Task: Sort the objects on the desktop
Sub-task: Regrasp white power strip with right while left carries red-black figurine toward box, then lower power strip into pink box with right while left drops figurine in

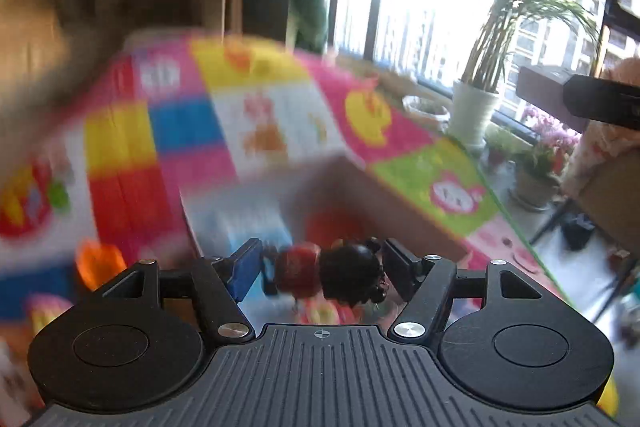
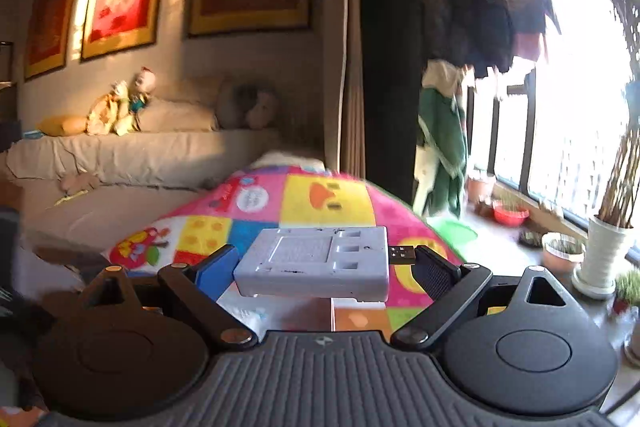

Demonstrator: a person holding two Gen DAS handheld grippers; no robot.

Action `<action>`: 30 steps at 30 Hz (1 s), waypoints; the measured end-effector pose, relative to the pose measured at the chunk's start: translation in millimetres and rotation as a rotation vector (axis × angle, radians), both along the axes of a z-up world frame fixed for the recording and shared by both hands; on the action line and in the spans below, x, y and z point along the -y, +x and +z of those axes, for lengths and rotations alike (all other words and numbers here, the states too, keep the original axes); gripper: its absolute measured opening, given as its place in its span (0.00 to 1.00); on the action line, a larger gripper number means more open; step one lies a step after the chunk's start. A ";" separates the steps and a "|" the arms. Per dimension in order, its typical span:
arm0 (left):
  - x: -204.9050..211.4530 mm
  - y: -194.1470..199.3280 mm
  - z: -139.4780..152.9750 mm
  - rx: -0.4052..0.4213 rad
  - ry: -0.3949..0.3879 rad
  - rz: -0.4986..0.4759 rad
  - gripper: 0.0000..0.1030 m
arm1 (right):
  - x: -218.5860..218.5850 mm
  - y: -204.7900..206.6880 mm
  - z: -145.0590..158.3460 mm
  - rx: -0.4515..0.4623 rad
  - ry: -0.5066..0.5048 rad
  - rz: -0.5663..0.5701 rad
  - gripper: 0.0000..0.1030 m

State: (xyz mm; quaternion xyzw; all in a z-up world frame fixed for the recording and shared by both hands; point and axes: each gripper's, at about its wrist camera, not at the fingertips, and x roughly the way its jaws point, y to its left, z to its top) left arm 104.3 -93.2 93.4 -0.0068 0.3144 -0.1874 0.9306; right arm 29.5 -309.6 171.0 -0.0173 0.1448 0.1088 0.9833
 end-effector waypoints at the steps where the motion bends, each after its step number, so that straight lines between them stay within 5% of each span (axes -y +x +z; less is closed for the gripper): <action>1: -7.6 -4.4 -3.9 -0.007 -0.020 0.001 0.82 | 1.1 4.3 -4.4 -0.018 0.000 -0.002 0.91; 3: -25.5 -20.1 -9.0 0.022 -0.029 0.039 0.92 | 2.1 11.1 -11.1 -0.041 0.003 -0.002 0.91; 9: -72.5 -75.8 -35.4 0.072 0.034 0.154 0.94 | -19.0 62.2 -26.7 -0.159 0.032 0.056 0.91; 19: -137.4 -103.9 -74.1 -0.016 0.017 0.321 0.97 | -77.0 178.9 -77.0 -0.389 0.091 0.008 0.91; 23: -147.9 -106.3 -83.9 -0.038 -0.028 0.354 0.97 | -71.6 164.1 -77.3 -0.396 0.123 0.018 0.91; 30: -145.7 -105.3 -85.2 -0.032 -0.034 0.363 0.98 | -90.5 71.8 -58.7 -0.235 -0.101 0.136 0.92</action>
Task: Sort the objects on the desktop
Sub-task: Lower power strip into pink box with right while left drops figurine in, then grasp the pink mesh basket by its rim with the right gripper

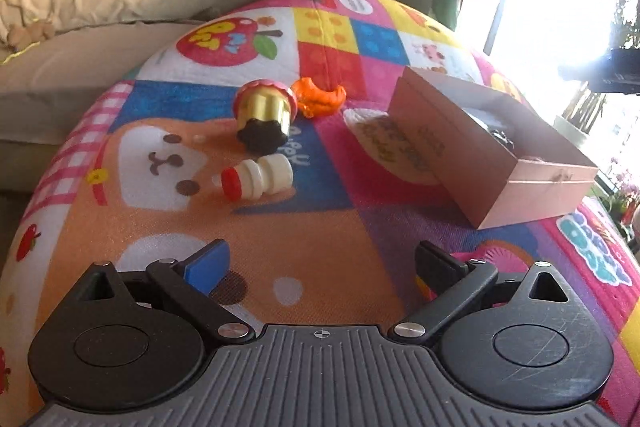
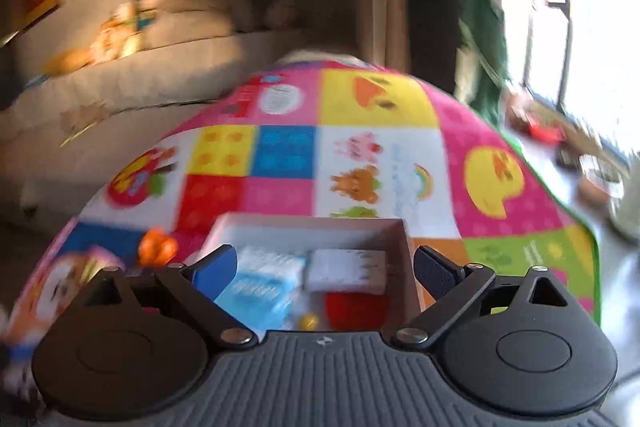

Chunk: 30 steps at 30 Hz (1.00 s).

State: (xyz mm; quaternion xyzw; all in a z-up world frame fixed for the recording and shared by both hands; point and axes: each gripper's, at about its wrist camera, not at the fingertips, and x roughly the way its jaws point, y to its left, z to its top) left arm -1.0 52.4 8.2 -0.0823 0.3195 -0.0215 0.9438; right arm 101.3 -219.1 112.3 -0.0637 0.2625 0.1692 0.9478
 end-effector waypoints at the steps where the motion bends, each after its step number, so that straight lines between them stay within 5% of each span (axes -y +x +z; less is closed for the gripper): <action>1: 1.3 0.1 0.0 -0.001 0.008 0.000 0.99 | -6.7 -7.5 -1.6 -0.004 -0.021 0.030 0.83; 4: 4.8 -2.0 0.4 0.002 0.022 0.002 0.99 | -24.7 -6.5 -9.8 -0.121 0.008 0.114 0.49; 11: 13.2 -11.9 6.0 -0.012 0.026 -0.078 0.99 | -44.5 34.4 -44.0 -0.338 0.131 0.164 0.46; 18: 18.6 -13.3 11.6 -0.005 0.036 -0.103 0.99 | -16.3 30.4 -51.1 -0.256 -0.041 0.000 0.50; 23: 22.0 -9.9 10.1 -0.012 0.044 -0.105 0.99 | 12.3 3.2 -36.2 -0.188 0.021 -0.038 0.50; 30: 2.1 -5.7 18.3 0.001 0.072 0.023 0.99 | -17.8 -72.4 -44.7 -0.227 0.096 0.224 0.88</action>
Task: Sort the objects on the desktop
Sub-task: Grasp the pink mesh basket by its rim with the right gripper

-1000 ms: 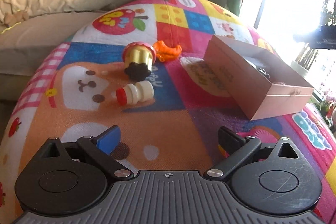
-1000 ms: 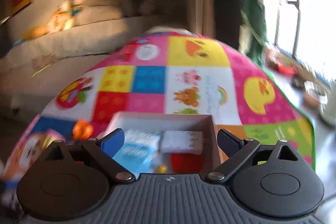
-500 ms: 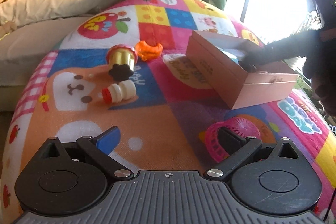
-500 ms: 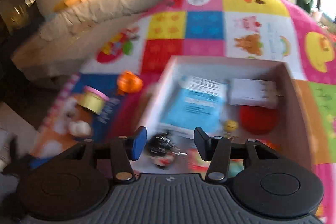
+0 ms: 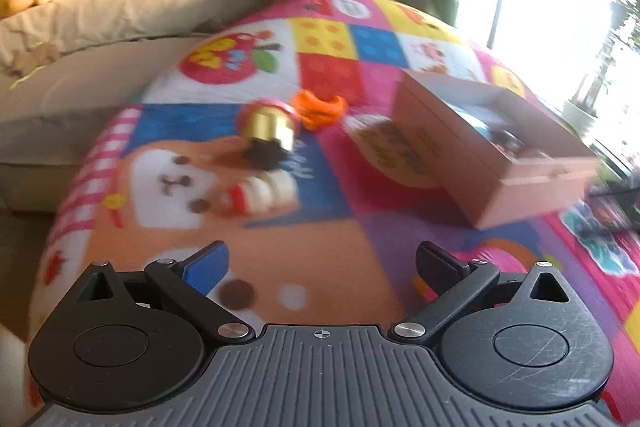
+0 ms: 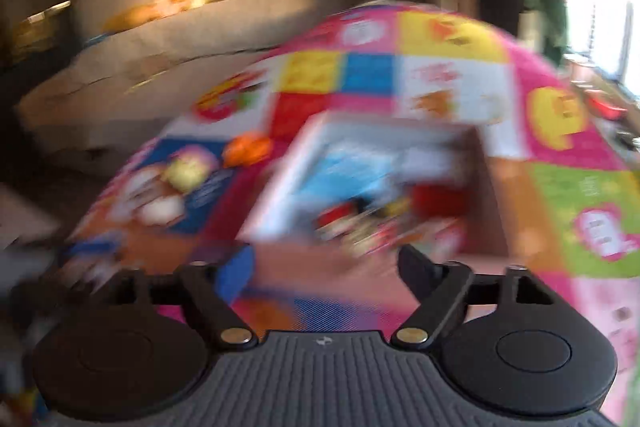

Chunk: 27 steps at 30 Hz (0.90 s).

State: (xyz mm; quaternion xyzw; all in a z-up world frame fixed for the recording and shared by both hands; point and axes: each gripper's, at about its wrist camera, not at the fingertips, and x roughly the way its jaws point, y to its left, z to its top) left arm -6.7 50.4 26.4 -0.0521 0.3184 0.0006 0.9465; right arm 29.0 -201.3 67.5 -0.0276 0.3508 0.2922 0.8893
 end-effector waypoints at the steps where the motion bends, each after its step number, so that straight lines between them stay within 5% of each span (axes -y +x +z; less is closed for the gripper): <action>1: -4.1 0.3 1.9 0.001 0.001 0.020 0.99 | -9.3 -8.4 -7.6 -0.023 0.007 0.039 0.89; 6: -19.0 -1.6 10.3 -0.009 0.007 0.085 0.99 | -57.8 -37.9 -43.8 -0.006 -0.048 0.131 0.87; 9: -18.4 -2.6 10.9 -0.010 0.028 0.084 0.99 | -70.7 -42.7 -50.9 0.065 -0.100 0.139 0.63; 18: -7.1 44.2 0.7 -0.027 0.061 0.117 0.99 | -9.8 -39.3 -47.8 0.067 -0.060 -0.040 0.58; 20: -4.4 57.5 -2.8 -0.036 0.078 0.139 0.94 | 10.5 -38.7 -48.1 0.077 -0.061 -0.114 0.58; 22: -2.8 69.6 -6.3 -0.061 0.079 0.154 0.72 | 29.6 -35.2 -49.8 0.072 -0.041 -0.180 0.58; 27: 2.5 76.6 -13.6 -0.077 0.115 0.163 0.58 | 57.3 -30.9 -62.0 0.046 0.021 -0.282 0.67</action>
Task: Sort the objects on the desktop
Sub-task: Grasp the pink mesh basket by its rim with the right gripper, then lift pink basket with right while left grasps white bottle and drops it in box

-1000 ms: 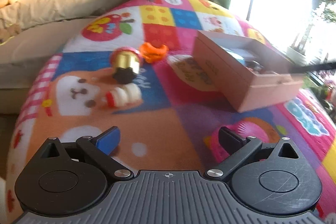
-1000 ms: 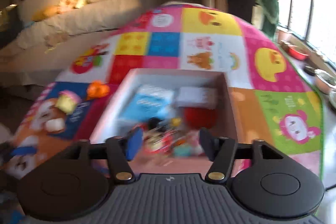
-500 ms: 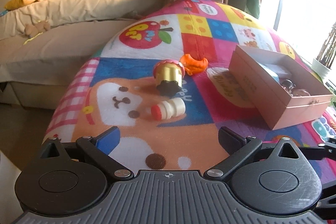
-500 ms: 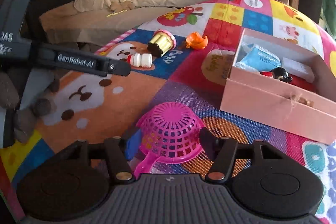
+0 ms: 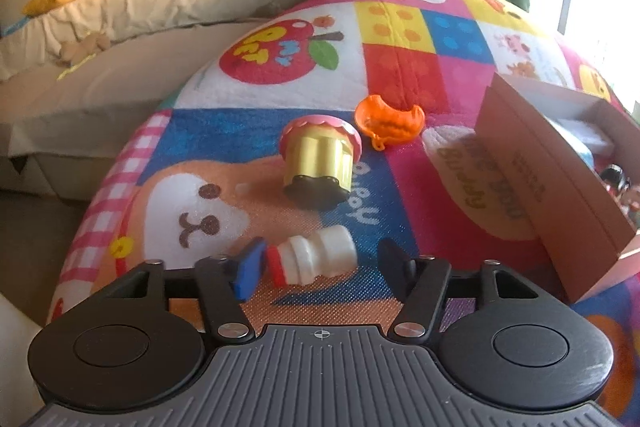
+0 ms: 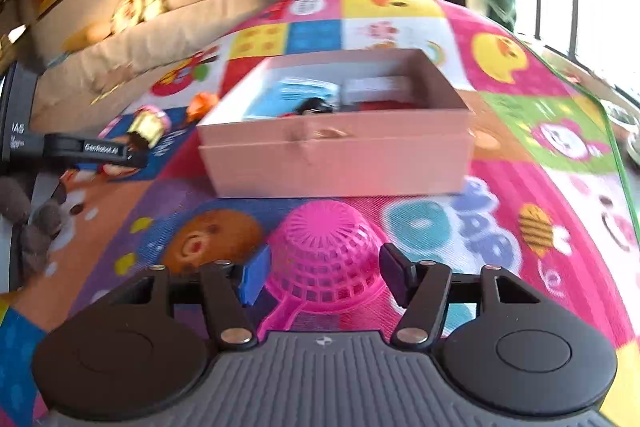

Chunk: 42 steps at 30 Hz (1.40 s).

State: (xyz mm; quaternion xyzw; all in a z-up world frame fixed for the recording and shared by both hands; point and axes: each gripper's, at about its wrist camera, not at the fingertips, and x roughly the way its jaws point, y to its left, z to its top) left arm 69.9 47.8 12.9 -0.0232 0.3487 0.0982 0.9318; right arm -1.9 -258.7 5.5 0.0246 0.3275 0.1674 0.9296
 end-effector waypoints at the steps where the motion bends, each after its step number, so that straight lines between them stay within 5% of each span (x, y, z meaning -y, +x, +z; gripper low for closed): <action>1: 1.8 -1.0 -0.4 0.001 0.018 -0.003 0.52 | 1.7 1.2 -0.6 -0.004 0.009 -0.005 0.68; 7: 14.0 -22.9 3.9 0.013 0.028 -0.095 0.50 | 5.6 5.8 -1.6 -0.020 0.050 -0.005 0.75; 17: 62.1 -99.0 10.8 -0.004 -0.015 -0.450 0.53 | -3.6 4.0 -1.3 -0.015 0.011 0.004 0.81; 21: 67.8 -105.3 7.1 -0.005 0.052 -0.450 0.68 | -5.4 4.1 -1.6 -0.016 -0.001 0.005 0.83; 30: 62.8 -94.8 0.4 -0.056 -0.031 -0.387 0.68 | -22.1 7.3 -3.2 -0.022 -0.116 0.005 0.84; 32: 65.1 -93.0 0.9 -0.056 -0.025 -0.367 0.64 | -25.2 8.1 -3.4 -0.020 -0.129 0.009 0.84; 34: 70.1 -94.7 3.5 -0.058 -0.010 -0.381 0.47 | -26.8 8.2 -2.4 -0.011 -0.143 0.002 0.79; 39: 79.1 -104.9 21.6 -0.026 0.014 -0.423 0.47 | -21.2 2.1 15.0 0.005 -0.118 0.055 0.78; 42: 85.1 -100.2 65.1 0.100 0.015 -0.460 0.46 | -6.5 -0.3 50.0 0.045 -0.047 0.081 0.78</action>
